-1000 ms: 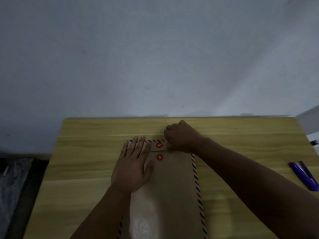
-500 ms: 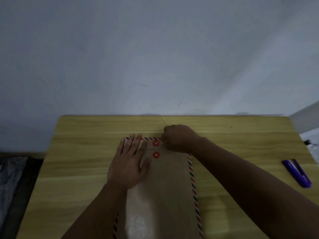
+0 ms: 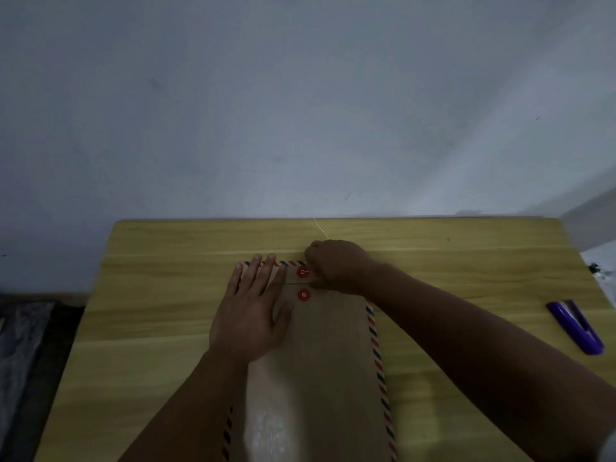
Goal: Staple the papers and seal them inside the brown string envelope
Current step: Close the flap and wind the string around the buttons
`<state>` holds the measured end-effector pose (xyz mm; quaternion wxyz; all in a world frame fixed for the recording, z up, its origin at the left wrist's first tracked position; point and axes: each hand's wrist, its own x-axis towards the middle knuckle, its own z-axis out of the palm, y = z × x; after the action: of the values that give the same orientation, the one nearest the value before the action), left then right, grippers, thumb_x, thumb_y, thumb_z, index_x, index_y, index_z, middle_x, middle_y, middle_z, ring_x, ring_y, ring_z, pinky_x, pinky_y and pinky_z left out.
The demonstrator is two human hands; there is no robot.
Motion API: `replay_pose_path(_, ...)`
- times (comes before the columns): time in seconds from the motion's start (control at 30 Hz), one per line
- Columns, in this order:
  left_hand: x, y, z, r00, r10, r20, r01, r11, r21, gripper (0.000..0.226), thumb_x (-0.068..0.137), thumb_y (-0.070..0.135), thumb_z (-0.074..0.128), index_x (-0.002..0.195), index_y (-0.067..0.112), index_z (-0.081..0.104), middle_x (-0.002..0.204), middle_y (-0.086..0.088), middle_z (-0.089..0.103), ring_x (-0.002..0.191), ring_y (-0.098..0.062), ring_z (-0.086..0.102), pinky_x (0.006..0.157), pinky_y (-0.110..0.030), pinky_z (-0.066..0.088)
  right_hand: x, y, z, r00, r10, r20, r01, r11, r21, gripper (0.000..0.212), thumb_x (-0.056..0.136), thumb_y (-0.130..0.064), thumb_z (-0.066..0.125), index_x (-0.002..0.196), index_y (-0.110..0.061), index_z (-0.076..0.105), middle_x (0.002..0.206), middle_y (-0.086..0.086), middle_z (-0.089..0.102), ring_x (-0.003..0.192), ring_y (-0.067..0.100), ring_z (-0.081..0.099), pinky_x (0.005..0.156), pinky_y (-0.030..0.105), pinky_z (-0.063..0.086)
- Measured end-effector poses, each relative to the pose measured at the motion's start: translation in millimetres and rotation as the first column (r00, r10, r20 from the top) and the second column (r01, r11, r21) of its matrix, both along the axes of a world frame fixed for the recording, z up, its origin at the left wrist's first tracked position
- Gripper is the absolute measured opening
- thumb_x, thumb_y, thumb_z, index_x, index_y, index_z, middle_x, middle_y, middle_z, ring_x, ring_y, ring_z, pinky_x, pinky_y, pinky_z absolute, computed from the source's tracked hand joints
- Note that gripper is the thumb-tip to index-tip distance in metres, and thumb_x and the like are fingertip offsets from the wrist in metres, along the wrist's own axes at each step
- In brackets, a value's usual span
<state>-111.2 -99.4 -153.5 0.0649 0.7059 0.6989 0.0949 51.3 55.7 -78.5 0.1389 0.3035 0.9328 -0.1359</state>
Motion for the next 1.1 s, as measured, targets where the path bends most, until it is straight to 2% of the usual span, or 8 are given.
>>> replay_pose_path(0.17, 1, 0, 0, 1.000, -0.003, 0.025, 0.002, 1.000, 0.025, 0.064, 0.102, 0.051, 0.035, 0.156, 0.017, 0.035, 0.168, -0.006, 0.022, 0.158, -0.024, 0.008, 0.126, -0.053, 0.016, 12, -1, -2, 0.909, -0.339, -0.244, 0.274, 0.924, -0.266, 0.027, 0.084, -0.039, 0.073, 0.085, -0.014, 0.062, 0.084, 0.001, 0.063, 0.078, 0.019, 0.058, 0.067, 0.038, 0.049)
replay_pose_path(0.33, 0, 0, -1, 1.000, 0.000, -0.001, 0.000, 1.000, 0.009, 0.066, 0.101, 0.054, 0.032, 0.157, 0.018, 0.033, 0.169, -0.005, 0.020, 0.158, -0.024, 0.007, 0.126, -0.052, 0.015, 9, -6, 0, 0.903, -0.364, -0.227, 0.285, 0.905, -0.317, 0.021, 0.084, -0.035, 0.073, 0.085, -0.016, 0.064, 0.078, -0.004, 0.061, 0.067, 0.007, 0.051, 0.058, 0.029, 0.041)
replay_pose_path(0.47, 0, 0, -2, 1.000, -0.001, -0.003, 0.001, 1.000, 0.009, 0.066, 0.101, 0.054, 0.032, 0.157, 0.019, 0.033, 0.169, -0.005, 0.020, 0.158, -0.024, 0.007, 0.126, -0.052, 0.015, 21, -12, 5, 0.954, -0.226, -0.197, 0.200, 0.969, -0.145, 0.014, 0.090, -0.037, 0.065, 0.094, -0.024, 0.065, 0.070, -0.014, 0.053, 0.065, 0.005, 0.048, 0.060, 0.027, 0.037)
replay_pose_path(0.57, 0, -1, -2, 1.000, 0.003, -0.007, -0.003, 1.000, 0.010, 0.065, 0.101, 0.054, 0.033, 0.157, 0.019, 0.033, 0.169, -0.005, 0.020, 0.158, -0.023, 0.006, 0.126, -0.051, 0.015, 37, -17, 7, 0.978, -0.069, -0.199, 0.076, 0.997, 0.025, 0.020, 0.096, -0.036, 0.057, 0.108, -0.024, 0.068, 0.087, -0.009, 0.067, 0.080, 0.015, 0.062, 0.071, 0.031, 0.047)
replay_pose_path(0.8, 1, -1, -2, 1.000, 0.004, -0.002, -0.004, 1.000, 0.014, 0.065, 0.101, 0.053, 0.034, 0.156, 0.019, 0.034, 0.169, -0.005, 0.021, 0.158, -0.024, 0.008, 0.126, -0.052, 0.016, 58, -33, 16, 0.893, 0.190, -0.408, -0.046, 0.940, 0.337, 0.018, 0.090, -0.034, 0.057, 0.097, -0.024, 0.069, 0.110, -0.002, 0.062, 0.108, 0.023, 0.054, 0.087, 0.044, 0.033)
replay_pose_path(0.93, 1, -1, -1, 1.000, 0.004, -0.002, -0.004, 1.000, 0.011, 0.067, 0.101, 0.055, 0.030, 0.157, 0.019, 0.033, 0.168, -0.005, 0.022, 0.158, -0.025, 0.009, 0.125, -0.052, 0.016, 41, -49, 25, 0.818, 0.006, -0.575, 0.036, 0.997, 0.061, 0.005, 0.092, -0.027, 0.062, 0.096, -0.026, 0.062, 0.116, -0.012, 0.065, 0.117, 0.013, 0.056, 0.092, 0.043, 0.037)
replay_pose_path(1.03, 0, -1, -1, 1.000, -0.003, -0.007, 0.003, 1.000, -0.001, 0.068, 0.100, 0.056, 0.027, 0.158, 0.020, 0.031, 0.169, -0.006, 0.020, 0.158, -0.025, 0.008, 0.126, -0.052, 0.015, 34, -56, 22, 0.692, -0.379, -0.614, 0.106, 0.895, -0.433, 0.002, 0.096, -0.016, 0.062, 0.095, -0.016, 0.060, 0.090, -0.006, 0.070, 0.088, 0.011, 0.067, 0.080, 0.041, 0.054)
replay_pose_path(1.1, 0, -1, 0, 1.000, -0.001, -0.015, 0.001, 1.000, -0.005, 0.068, 0.100, 0.056, 0.027, 0.158, 0.020, 0.031, 0.169, -0.005, 0.019, 0.158, -0.024, 0.007, 0.126, -0.052, 0.015, 32, -56, 18, 0.686, -0.472, -0.554, 0.195, 0.853, -0.485, 0.004, 0.098, -0.021, 0.061, 0.095, -0.018, 0.059, 0.077, -0.003, 0.065, 0.071, 0.010, 0.061, 0.068, 0.036, 0.053)
